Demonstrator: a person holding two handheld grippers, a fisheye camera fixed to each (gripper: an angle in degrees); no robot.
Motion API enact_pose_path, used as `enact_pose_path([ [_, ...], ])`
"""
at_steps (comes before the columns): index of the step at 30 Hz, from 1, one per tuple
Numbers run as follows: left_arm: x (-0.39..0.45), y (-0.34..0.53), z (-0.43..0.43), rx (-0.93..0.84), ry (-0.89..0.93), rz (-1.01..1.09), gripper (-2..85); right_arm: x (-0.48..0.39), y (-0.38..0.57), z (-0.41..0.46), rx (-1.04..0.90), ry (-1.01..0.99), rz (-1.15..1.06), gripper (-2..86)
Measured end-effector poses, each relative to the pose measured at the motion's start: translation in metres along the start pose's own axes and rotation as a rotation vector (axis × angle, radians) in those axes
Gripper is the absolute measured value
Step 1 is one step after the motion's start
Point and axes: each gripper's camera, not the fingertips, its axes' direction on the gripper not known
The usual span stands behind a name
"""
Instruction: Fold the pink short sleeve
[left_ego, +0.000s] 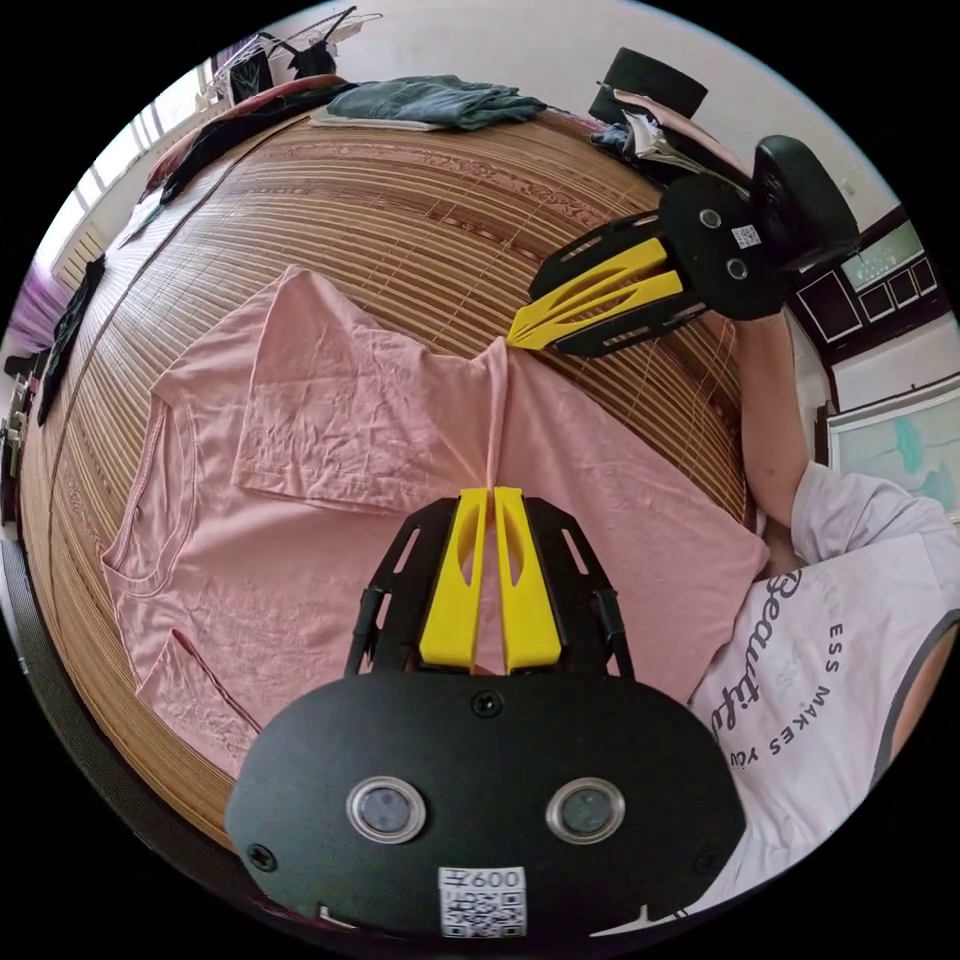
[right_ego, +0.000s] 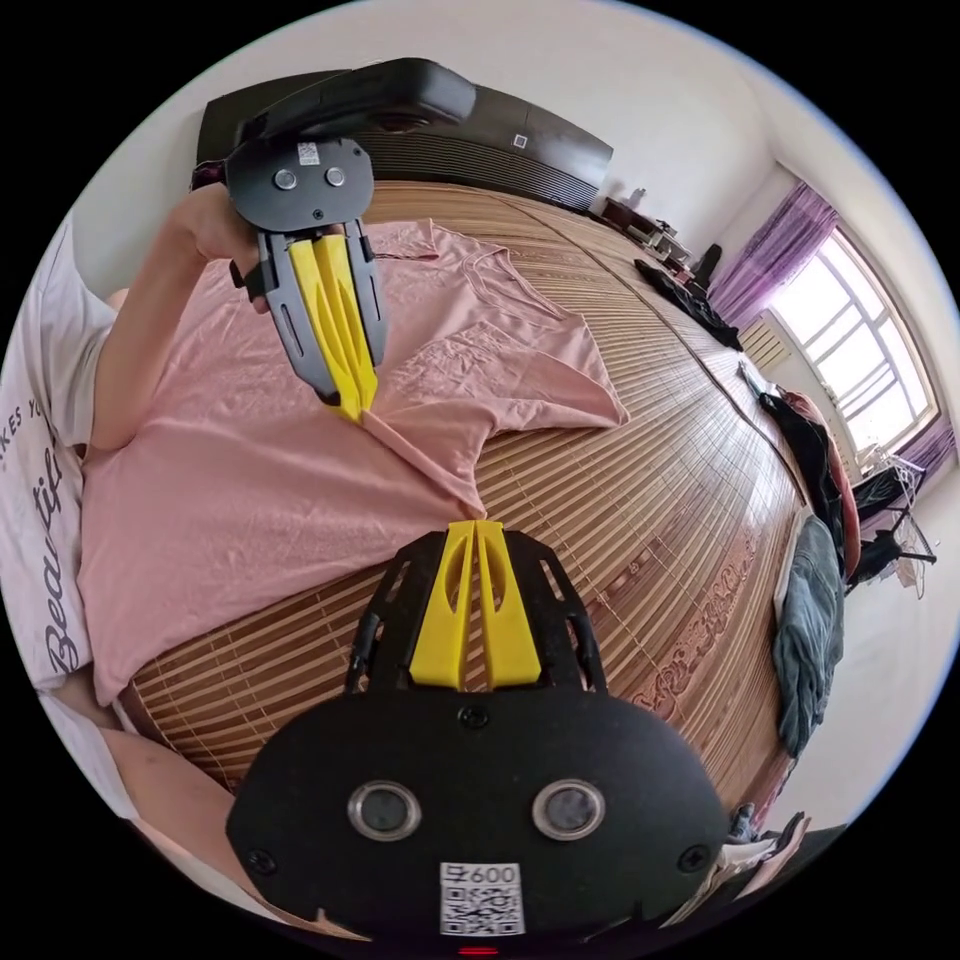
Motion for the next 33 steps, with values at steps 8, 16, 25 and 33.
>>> enact_pose_path([
  [8,-0.079,0.024,-0.069,0.051,0.123,-0.027,8.1,0.001,0.007,-0.004,0.031,0.017,-0.03,-0.8],
  [16,-0.191,0.091,-0.218,0.502,-0.081,-0.296,10.2,0.022,-0.004,-0.014,0.139,-0.053,0.102,-0.8],
  [25,-0.375,0.032,-0.25,0.563,0.018,-0.521,7.4,0.012,-0.011,0.013,0.038,-0.015,0.047,-0.8],
  [33,-0.511,-0.088,-0.224,0.238,-0.16,-0.449,0.9,0.015,-0.013,0.015,0.033,-0.02,0.063,-0.8],
])
